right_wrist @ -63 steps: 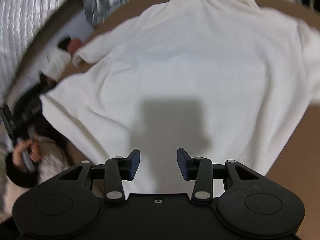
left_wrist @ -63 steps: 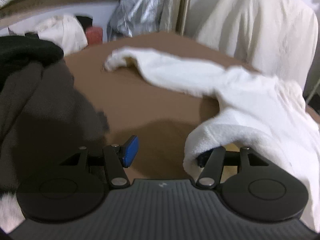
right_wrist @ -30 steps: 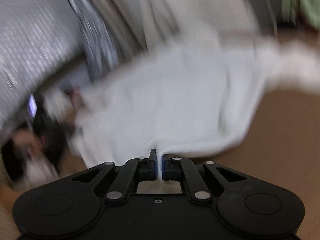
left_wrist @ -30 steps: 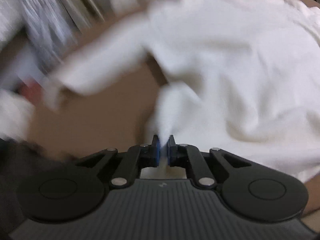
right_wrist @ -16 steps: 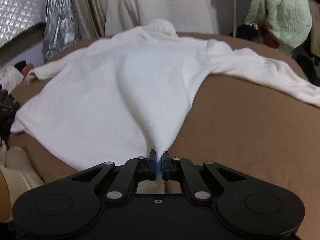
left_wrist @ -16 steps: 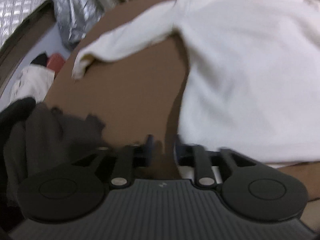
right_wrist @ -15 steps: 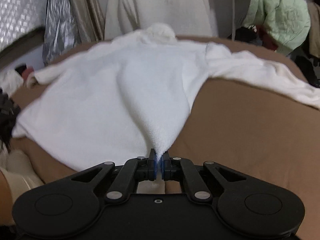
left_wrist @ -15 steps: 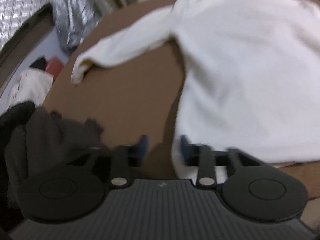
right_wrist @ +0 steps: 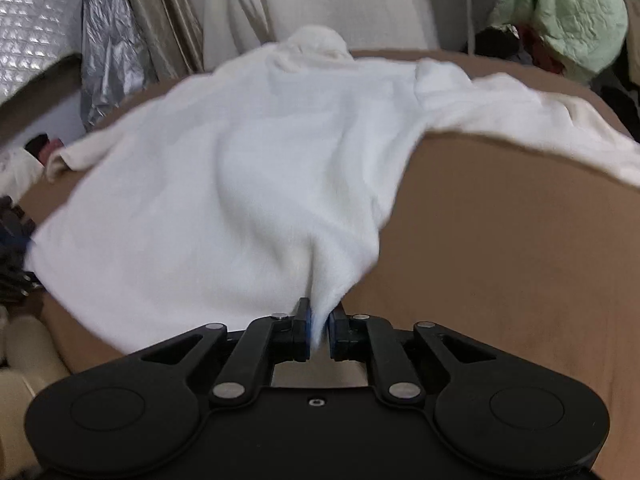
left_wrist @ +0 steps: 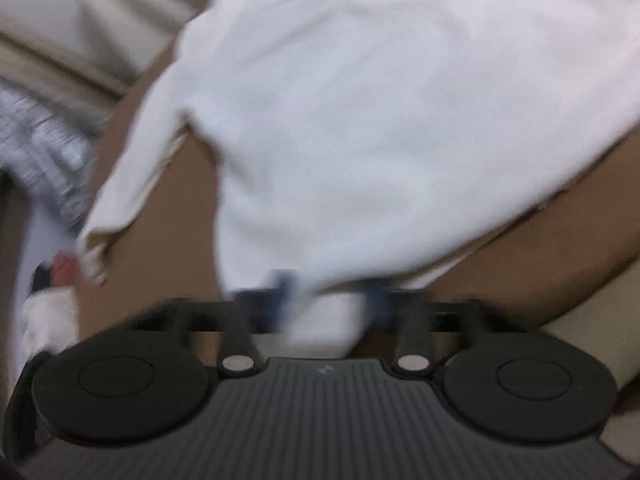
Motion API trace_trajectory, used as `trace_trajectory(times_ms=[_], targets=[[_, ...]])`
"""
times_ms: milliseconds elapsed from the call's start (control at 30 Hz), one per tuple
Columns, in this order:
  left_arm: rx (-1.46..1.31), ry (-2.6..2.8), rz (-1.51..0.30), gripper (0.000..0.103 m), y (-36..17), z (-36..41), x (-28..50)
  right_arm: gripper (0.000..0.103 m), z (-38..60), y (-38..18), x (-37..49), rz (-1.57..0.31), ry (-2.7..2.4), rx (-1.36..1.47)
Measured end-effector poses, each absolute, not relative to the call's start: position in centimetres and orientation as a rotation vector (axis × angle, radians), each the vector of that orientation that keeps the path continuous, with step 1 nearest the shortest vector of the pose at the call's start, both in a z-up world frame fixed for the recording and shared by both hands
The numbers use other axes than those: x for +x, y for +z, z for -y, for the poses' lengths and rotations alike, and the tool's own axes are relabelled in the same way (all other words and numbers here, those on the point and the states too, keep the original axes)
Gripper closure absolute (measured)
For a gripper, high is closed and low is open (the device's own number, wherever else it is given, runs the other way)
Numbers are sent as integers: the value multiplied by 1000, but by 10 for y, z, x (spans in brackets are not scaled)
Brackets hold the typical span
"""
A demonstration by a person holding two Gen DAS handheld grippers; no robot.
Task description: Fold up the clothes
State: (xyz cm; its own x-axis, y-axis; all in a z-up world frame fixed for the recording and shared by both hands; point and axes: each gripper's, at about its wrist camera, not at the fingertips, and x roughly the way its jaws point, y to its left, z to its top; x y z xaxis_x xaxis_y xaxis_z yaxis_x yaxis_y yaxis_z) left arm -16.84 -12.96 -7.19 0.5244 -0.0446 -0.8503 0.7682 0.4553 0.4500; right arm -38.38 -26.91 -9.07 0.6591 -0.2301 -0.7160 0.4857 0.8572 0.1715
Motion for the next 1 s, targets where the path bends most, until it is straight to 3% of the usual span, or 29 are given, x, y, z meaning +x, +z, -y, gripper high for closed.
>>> trace_trajectory(times_ms=[133,267,433,467,533,600,867,900,967,1000], targets=[[923,-562,-847,96,-54,138,-139,90,280,-68,-371,-709,-413,289],[652,-509,-850,96,-40,135,-88,92,294,-69,-339,-732,-412,239],[470,-439,-868,95,-65,129,-55,90,314,-85,-302,-796,-504,231],[458,-426,-876,93,-71,128,-55,87,317,-88,-299,-808,-516,251],[438,-406,-890,92,-80,122,-50,69,321,-90,-298,-813,-534,281],[428,-399,-872,91,-74,119,-54,61,317,-82,-306,-768,-539,281],[448,-373,-853,91,-72,114,-55,39,285,-49,-355,-632,-453,255],[467,-365,-846,86,-72,116,-55,36,280,-51,-357,-651,-436,247],[527,-319,-829,66,-74,120,-58,34,270,-62,-356,-726,-414,207],[556,-292,-816,50,-74,122,-60,34,265,-70,-354,-764,-404,174]])
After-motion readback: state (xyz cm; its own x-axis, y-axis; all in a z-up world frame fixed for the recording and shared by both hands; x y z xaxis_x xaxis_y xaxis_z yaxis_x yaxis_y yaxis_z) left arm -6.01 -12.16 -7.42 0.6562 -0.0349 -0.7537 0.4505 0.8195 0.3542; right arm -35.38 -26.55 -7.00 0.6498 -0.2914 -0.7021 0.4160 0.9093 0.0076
